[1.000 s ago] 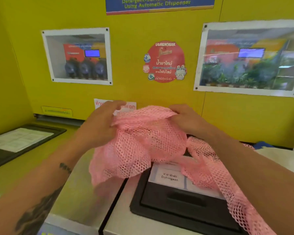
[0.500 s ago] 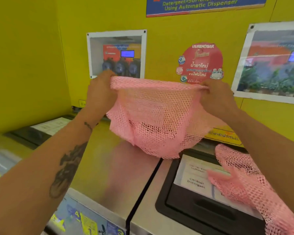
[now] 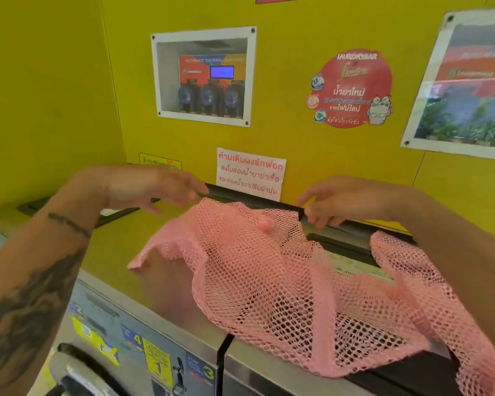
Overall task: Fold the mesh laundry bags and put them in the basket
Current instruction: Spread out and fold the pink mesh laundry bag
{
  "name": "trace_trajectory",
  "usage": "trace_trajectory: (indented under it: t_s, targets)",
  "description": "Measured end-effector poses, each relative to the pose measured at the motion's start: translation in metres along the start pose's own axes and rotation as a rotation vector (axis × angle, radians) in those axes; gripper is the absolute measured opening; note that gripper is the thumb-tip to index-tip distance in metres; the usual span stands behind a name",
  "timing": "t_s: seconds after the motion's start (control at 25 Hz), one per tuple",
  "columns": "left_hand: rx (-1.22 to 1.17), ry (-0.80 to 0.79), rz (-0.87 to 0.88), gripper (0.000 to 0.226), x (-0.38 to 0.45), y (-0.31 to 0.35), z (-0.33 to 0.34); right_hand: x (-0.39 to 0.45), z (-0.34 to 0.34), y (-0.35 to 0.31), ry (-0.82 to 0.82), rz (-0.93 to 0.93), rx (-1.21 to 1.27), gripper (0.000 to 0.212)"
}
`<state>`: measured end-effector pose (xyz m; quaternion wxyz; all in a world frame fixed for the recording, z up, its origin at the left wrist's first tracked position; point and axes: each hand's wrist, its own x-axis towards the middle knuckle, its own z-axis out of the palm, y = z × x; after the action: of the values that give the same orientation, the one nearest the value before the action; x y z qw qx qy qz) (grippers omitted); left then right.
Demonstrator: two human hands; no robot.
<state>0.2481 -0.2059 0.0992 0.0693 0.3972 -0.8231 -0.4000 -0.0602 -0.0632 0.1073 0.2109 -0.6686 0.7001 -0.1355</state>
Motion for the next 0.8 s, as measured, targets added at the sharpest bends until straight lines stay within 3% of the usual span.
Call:
trace_trajectory:
  t_s: [0.12,0.2,0.28,0.36,0.44,0.56,0.64,0.72,0.8]
  targets:
    - [0.181,0.235,0.074,0.037,0.016,0.017,0.031,0.036,0.035,0.010,0.030,0.061,-0.269,0.042]
    - [0.374,0.114,0.064,0.052,0.032,0.015,0.064,0.048,0.056,0.013,-0.063,0.096,-0.281,0.047]
    - [0.580,-0.059,-0.056,0.081,0.048,-0.001,0.095,0.053,0.073,0.010,-0.172,0.083,-0.352,0.049]
    - [0.670,-0.001,-0.212,0.103,0.068,-0.028,0.096,0.056,0.080,0.011,-0.222,0.132,-0.435,0.052]
    - [0.668,0.085,-0.299,0.106,0.075,-0.048,0.076,0.055,0.078,0.014,-0.217,0.227,-0.534,0.053]
    - [0.801,0.101,-0.383,0.076,0.065,-0.060,0.041,0.052,0.075,0.020,-0.154,0.361,-0.608,0.048]
    - [0.774,0.276,-0.376,0.055,0.059,-0.052,0.031,0.049,0.073,0.019,-0.168,0.440,-0.684,0.049]
    - [0.671,0.479,-0.223,0.034,0.059,-0.029,0.038,0.051,0.071,0.018,-0.197,0.508,-0.755,0.059]
    - [0.568,0.578,0.020,0.027,0.066,-0.008,0.056,0.057,0.073,0.020,-0.093,0.506,-0.739,0.067]
